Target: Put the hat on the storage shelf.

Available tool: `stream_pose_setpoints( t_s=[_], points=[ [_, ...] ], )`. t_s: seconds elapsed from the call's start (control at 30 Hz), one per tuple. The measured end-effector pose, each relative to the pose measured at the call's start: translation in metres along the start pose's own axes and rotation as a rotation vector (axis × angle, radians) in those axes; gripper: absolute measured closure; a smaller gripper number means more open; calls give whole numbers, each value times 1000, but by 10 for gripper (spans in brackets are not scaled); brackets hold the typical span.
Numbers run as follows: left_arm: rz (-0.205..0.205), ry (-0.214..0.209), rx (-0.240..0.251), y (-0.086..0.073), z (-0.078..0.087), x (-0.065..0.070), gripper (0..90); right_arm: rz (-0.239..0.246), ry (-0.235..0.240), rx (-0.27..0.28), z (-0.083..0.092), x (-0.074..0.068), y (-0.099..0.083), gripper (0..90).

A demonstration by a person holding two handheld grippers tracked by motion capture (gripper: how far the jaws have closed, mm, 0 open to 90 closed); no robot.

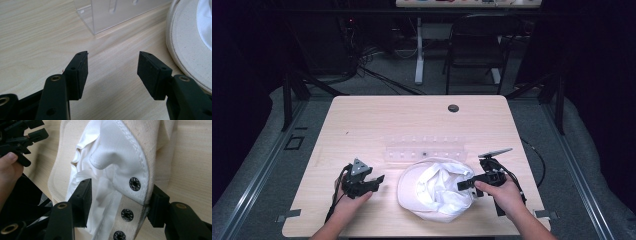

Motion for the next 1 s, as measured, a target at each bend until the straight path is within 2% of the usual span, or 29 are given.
stream_pose_setpoints(
  t_s=[0.23,0.33,0.37,0.4,0.43,0.47,0.53,0.63,0.7,0.73,0.77,0.93,0.97,1.0],
  points=[
    [1,1,2,0,0,0,426,-1,9,18,10,-8,7,472],
    [1,1,2,0,0,0,425,-17,19,27,15,-11,11,497],
    [0,2,3,0,0,0,425,-32,26,37,17,-12,13,533],
    [0,2,3,0,0,0,425,-32,26,37,17,-12,13,533],
    [1,2,2,0,0,0,425,-28,32,22,19,-13,14,592],
    [1,2,2,0,0,0,425,-28,32,22,19,-13,14,592],
    [0,2,3,0,0,0,425,-26,17,19,21,-14,16,668],
    [-2,2,3,0,0,1,425,-41,22,13,22,-16,18,707],
    [-4,2,2,0,0,1,425,-33,21,-5,24,-16,18,750],
    [-5,2,2,0,0,1,425,-33,21,-5,24,-16,18,750],
    [-7,4,1,0,0,1,426,-38,6,14,23,-18,19,796],
    [-10,4,1,0,0,1,426,-21,-11,-5,27,-19,21,808],
    [-9,5,1,0,0,1,425,-11,-23,-23,28,-19,21,810],
    [-10,4,2,0,0,1,425,-24,-35,-16,28,-20,22,811]
  ],
)
Point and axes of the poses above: each handheld gripper's, and its own axes: z roughly backward along the jaws, y roughly out of its top, x roughly to its right, the point moved 4 cm from there along -z, roughly forward along the jaws, and after that the axes turned 13 degrees about z, right-handed, at the moved point
